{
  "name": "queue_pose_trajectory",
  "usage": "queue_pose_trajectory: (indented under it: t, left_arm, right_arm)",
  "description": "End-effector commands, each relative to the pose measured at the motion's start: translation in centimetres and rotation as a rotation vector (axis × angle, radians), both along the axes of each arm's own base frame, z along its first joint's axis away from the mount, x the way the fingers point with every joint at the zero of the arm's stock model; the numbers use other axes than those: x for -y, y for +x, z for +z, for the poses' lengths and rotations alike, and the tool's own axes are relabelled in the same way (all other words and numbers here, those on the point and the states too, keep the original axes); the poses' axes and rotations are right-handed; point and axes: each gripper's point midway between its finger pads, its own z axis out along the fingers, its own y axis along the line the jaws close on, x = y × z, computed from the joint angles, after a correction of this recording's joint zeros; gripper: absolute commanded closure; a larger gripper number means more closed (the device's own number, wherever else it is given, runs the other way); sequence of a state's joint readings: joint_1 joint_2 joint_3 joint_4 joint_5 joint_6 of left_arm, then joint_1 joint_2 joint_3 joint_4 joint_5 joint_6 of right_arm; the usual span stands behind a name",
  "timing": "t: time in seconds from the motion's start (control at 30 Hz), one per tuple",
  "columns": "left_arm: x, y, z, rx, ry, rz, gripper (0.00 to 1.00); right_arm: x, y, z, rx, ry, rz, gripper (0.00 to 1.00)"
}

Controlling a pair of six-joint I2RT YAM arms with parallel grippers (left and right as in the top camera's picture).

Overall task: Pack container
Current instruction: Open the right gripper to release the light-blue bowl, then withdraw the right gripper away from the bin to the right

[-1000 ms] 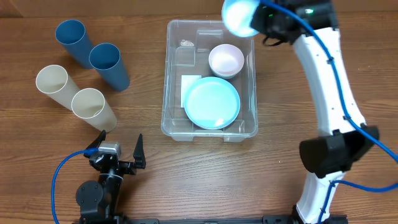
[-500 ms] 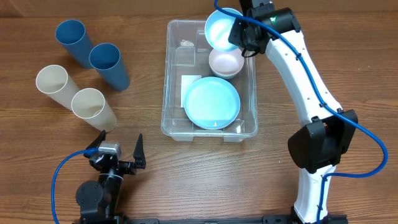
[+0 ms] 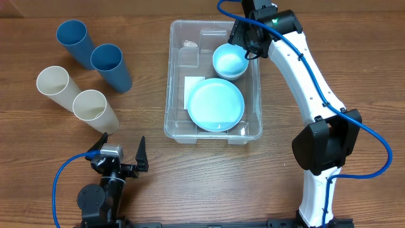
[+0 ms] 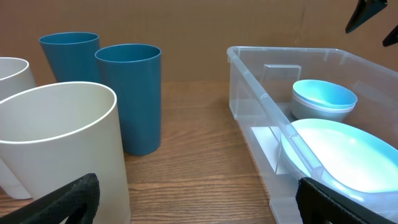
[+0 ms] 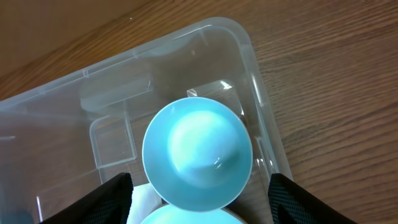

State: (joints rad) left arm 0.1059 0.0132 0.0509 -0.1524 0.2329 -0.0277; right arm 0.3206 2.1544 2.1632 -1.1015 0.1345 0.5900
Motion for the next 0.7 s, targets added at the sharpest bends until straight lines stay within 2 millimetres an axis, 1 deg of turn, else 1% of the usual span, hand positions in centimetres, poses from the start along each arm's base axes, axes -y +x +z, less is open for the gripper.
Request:
queue_pose_trajectory:
  t: [0.0, 0.17, 0.27, 0.3, 0.4, 0.47, 0.53, 0.67]
  left_arm:
    - [0.0, 0.0, 0.0, 0.004, -0.014, -0.003, 0.00]
    - [0.0, 0.0, 0.0, 0.004, -0.014, -0.003, 0.00]
    - [0.0, 0.0, 0.0, 0.004, -0.014, -0.003, 0.00]
    - [0.0, 0.0, 0.0, 0.004, -0.014, -0.003, 0.00]
    - [0.0, 0.0, 0.0, 0.004, -0.014, -0.003, 0.00]
    - [0.0, 0.0, 0.0, 0.004, -0.014, -0.003, 0.00]
    - [0.0, 0.0, 0.0, 0.004, -0.014, -0.003, 0.00]
    - [0.0, 0.0, 0.0, 0.004, -0.014, -0.003, 0.00]
  right_arm:
    - [-0.1, -0.3, 0.2, -0.008, -0.017, 0.029, 0.28]
    - [0.2, -2.0, 2.6, -0.023, -0.023, 0.052, 0.25]
    - [-0.2, -4.0, 3.4, -0.073, 0.001, 0.111, 0.25]
    - [-0.2, -4.8, 3.6, -0.094, 0.005, 0.117, 0.25]
    - [0.3, -6.2, 4.3, -0.117, 0.001, 0.116, 0.25]
    - [0.8, -6.7, 5.3, -0.109, 0.011, 0.099, 0.25]
    - [1.4, -7.1, 6.8, -0.083, 0.026, 0.091, 0.25]
    - [3.9, -8.1, 10.2, -0.018, 0.040, 0.045, 0.21]
